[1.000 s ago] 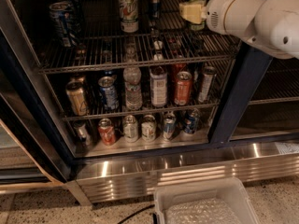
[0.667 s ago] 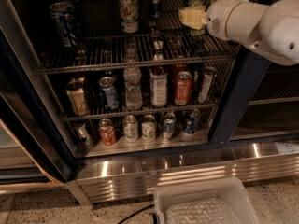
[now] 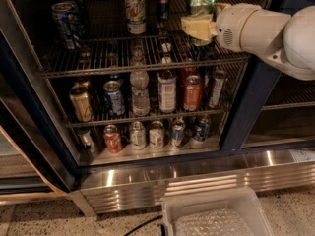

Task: Pick green can from top shelf of fridge

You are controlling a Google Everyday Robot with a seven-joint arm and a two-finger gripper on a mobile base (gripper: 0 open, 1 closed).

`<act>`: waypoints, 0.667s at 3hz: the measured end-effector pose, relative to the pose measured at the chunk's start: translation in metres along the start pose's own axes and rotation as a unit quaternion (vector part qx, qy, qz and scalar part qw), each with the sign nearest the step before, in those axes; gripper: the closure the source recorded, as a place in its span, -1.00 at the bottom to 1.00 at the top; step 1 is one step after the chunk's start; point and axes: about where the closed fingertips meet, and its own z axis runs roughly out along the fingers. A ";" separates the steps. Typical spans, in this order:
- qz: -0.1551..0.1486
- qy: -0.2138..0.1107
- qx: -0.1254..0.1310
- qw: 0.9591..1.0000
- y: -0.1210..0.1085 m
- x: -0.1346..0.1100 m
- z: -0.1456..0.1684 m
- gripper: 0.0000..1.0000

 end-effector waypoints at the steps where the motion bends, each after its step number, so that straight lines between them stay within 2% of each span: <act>1: -0.006 -0.016 -0.047 0.999 0.027 -0.010 -0.014 1.00; 2: -0.005 -0.019 -0.087 0.996 0.052 -0.013 -0.030 1.00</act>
Offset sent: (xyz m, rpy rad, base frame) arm -0.0905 0.0262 0.0037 0.0147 0.0140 0.2635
